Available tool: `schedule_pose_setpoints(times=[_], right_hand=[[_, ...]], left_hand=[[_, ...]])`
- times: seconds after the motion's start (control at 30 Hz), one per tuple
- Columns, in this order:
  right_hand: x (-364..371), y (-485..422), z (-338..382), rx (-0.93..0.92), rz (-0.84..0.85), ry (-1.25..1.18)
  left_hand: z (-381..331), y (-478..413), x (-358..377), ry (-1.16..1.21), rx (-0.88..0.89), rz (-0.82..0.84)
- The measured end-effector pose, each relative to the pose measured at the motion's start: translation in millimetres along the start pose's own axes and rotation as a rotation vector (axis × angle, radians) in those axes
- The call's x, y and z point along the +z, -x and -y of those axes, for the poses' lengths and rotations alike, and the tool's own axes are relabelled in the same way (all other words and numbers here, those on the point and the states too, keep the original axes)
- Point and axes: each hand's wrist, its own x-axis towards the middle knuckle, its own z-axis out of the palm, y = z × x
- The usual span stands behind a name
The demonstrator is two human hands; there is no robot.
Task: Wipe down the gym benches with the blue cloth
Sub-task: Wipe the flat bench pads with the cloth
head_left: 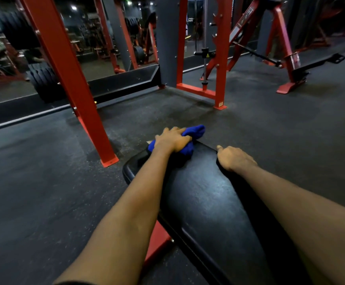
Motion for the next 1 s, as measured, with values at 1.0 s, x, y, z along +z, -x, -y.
schedule_pose_setpoints(times=[1.0], right_hand=[[2,2,-1,0.034,-0.025,-0.012]], left_hand=[[-14,-38,-1,-0.015,0.132,0.201]])
